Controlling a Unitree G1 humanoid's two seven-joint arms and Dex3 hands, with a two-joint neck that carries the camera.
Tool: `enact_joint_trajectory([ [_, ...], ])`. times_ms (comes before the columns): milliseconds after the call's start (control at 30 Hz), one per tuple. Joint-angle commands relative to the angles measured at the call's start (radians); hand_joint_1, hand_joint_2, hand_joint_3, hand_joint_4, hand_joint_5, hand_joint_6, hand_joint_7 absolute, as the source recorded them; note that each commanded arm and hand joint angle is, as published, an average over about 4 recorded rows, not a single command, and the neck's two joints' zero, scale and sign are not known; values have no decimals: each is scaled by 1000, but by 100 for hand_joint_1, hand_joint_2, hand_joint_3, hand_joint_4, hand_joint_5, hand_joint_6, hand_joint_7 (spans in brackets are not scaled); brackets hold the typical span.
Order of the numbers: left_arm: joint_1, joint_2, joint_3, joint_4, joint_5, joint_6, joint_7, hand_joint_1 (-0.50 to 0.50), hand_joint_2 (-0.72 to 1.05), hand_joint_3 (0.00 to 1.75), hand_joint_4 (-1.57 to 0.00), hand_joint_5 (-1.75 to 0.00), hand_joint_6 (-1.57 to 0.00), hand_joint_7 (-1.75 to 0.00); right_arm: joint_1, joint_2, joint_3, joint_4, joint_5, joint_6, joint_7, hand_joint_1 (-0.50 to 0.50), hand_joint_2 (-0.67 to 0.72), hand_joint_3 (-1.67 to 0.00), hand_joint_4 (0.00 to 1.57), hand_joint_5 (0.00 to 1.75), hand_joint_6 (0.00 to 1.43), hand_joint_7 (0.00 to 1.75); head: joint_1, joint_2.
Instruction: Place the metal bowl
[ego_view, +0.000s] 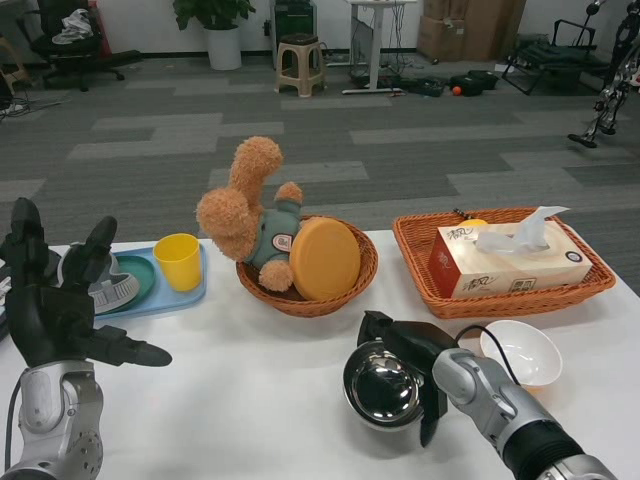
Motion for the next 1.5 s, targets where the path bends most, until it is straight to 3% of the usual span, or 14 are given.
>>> enact_joint_trajectory([
  [33,11,6,5,8,-8,-5,2,-48,-72,9,-71,-10,-16,-7,21,-9,-15,2,83,8,10,-47,71,-6,5,36,0,133,-1,-1],
  [233,12,6,5,8,-8,-6,1,-48,-72,9,-71,-10,-16,-7,39,-10,-25,13,234,9,25,-46,72,0,0,0,0,112,-3,-4],
  [533,12,5,3,8,-8,-5,1,-48,-72,9,-71,-10,-16,-7,70,-10,-25,73,586,-14,28,-44,72,0,0,0,0,82,-4,-5],
  [867,14,4,6,8,-8,-6,2,-48,-72,9,-71,-10,-16,-7,83,-11,31,79,887,-33,50,-42,72,0,0,0,0,49,1,-8],
  [1000,15,4,6,8,-8,-6,2,-48,-72,9,-71,-10,-16,-7,103,-8,31,26,949,-31,74,-42,72,0,0,0,0,35,1,-9],
  [1367,17,5,4,8,-8,-5,2,-48,-72,9,-71,-10,-16,-7,155,5,-107,-267,994,-52,92,-42,72,0,0,0,0,35,0,10],
  [1500,17,4,3,8,-8,-5,2,-48,-68,9,-71,-10,-16,-7,156,12,-139,-303,985,-87,91,-42,72,0,0,0,0,35,5,16],
])
